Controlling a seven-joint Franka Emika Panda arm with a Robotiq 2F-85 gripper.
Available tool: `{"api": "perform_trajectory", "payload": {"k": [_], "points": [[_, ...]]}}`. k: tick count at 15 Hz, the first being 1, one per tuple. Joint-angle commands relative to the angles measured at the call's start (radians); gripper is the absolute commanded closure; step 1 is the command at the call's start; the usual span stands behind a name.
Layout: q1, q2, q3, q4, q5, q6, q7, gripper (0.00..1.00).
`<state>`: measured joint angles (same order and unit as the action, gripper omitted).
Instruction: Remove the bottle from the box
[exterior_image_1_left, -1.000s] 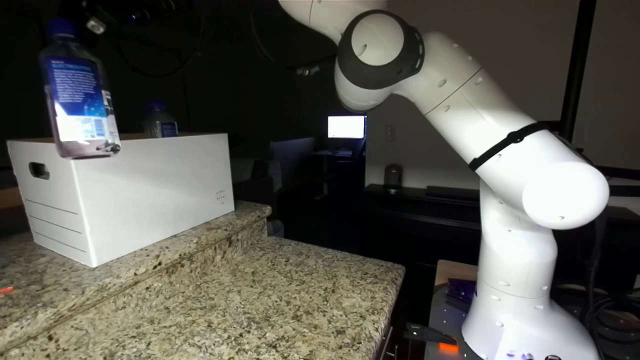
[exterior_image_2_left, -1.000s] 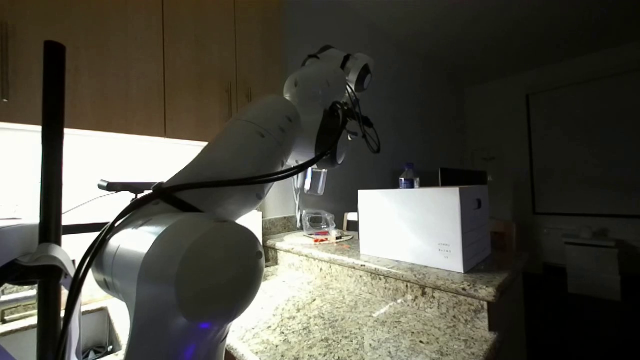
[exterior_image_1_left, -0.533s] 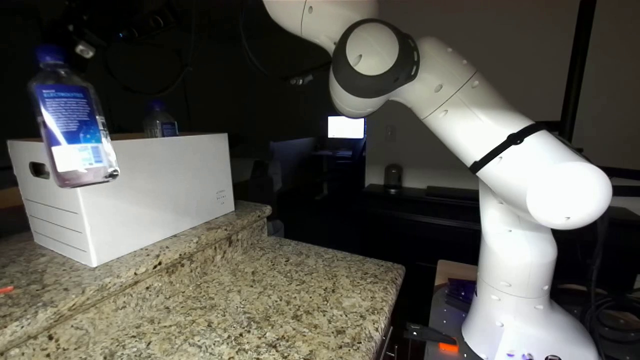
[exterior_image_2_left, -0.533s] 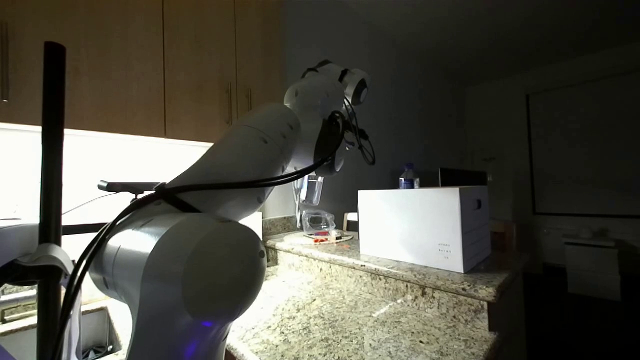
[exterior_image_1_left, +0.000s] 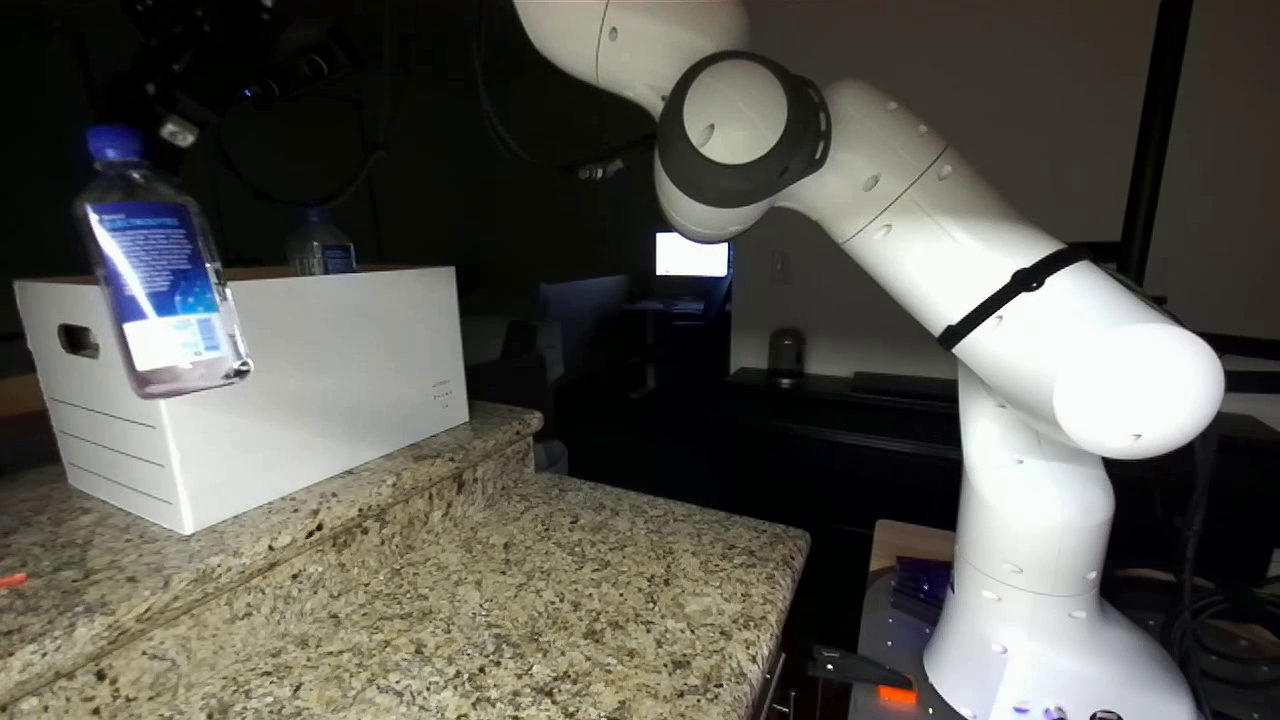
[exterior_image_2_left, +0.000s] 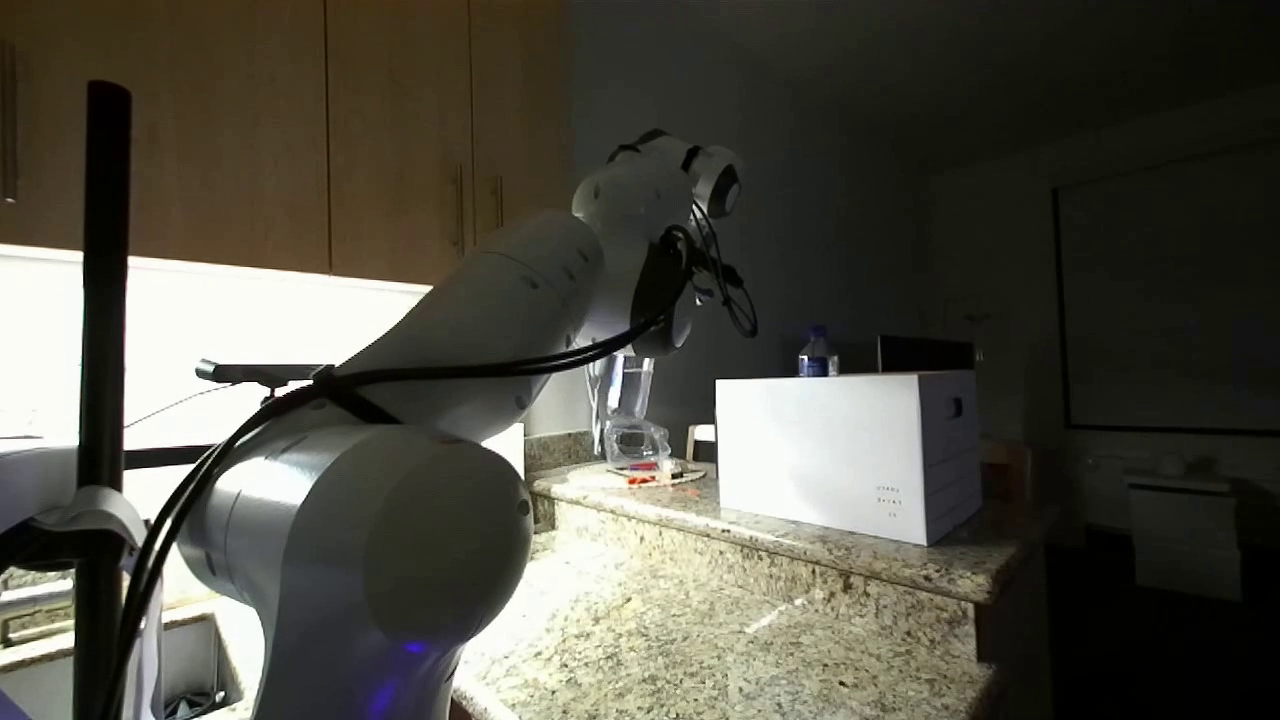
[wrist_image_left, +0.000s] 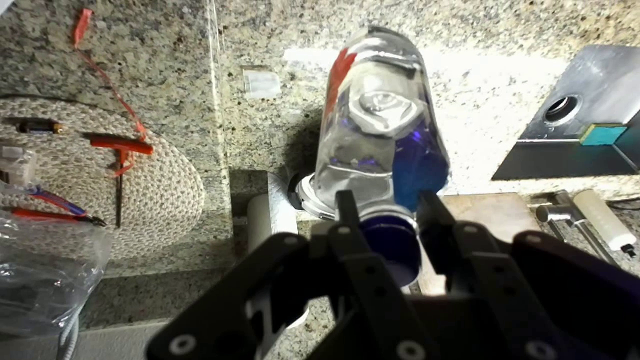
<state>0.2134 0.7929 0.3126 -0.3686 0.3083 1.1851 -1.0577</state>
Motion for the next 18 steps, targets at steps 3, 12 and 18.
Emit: {"api": "perform_trajectory", "payload": {"k": [3,12,18], "points": [[0.060,0.041,-0.003,0.000,-0.028,0.043,-0.134,0.85],[0.330,0.094,-0.113,-0.004,-0.272,0.286,-0.240,0.85],[0.322,0.165,-0.129,-0.001,-0.270,0.519,-0.201,0.85]]}}
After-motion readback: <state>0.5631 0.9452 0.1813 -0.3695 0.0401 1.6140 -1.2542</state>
